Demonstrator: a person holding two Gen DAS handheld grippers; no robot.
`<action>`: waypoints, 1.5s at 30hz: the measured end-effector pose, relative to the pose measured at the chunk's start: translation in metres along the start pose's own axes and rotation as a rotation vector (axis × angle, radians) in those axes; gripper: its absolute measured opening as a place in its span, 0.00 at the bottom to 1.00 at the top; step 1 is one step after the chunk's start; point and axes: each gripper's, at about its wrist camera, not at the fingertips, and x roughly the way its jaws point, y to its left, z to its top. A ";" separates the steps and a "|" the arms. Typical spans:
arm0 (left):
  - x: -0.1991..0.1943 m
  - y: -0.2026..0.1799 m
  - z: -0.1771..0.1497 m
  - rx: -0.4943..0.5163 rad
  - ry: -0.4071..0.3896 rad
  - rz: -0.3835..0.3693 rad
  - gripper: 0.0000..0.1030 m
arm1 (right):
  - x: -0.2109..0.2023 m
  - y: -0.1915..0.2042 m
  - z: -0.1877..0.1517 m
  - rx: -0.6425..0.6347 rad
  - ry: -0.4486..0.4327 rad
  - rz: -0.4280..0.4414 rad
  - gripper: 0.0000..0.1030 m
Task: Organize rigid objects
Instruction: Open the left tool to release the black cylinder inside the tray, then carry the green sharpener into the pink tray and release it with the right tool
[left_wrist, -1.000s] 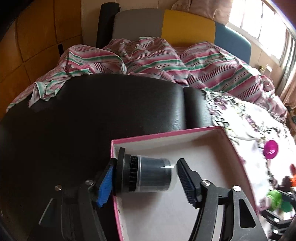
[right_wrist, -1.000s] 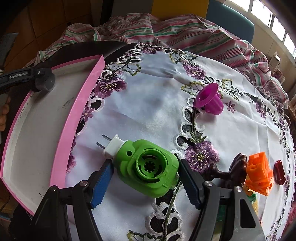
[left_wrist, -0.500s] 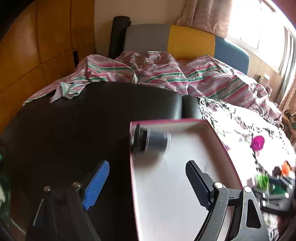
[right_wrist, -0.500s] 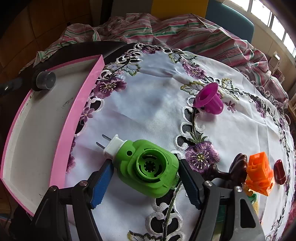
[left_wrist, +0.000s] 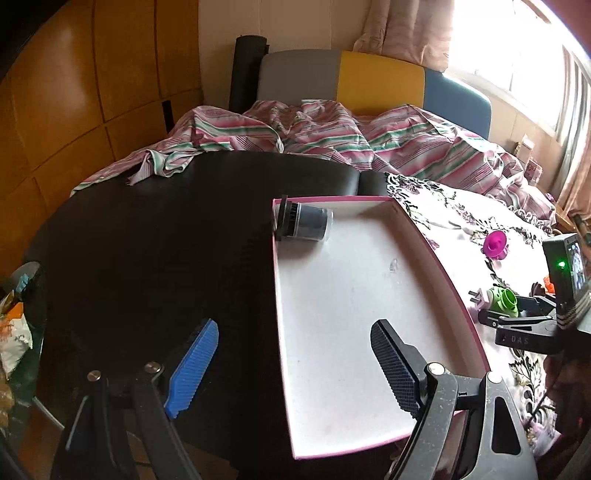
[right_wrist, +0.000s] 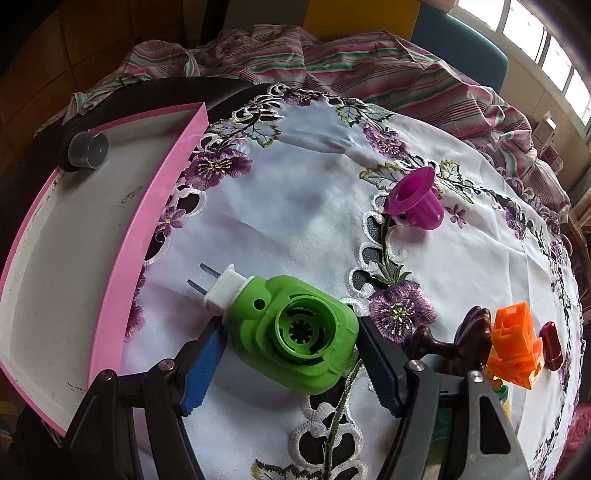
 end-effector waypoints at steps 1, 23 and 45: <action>-0.003 0.001 -0.001 0.002 -0.006 0.006 0.83 | 0.000 -0.001 0.000 0.004 0.000 0.003 0.71; -0.008 0.007 -0.008 -0.016 0.010 0.012 0.83 | -0.002 -0.007 -0.001 0.047 0.006 0.029 0.71; -0.008 0.011 -0.012 -0.018 0.016 0.023 0.83 | -0.002 -0.008 -0.002 0.049 0.004 0.011 0.70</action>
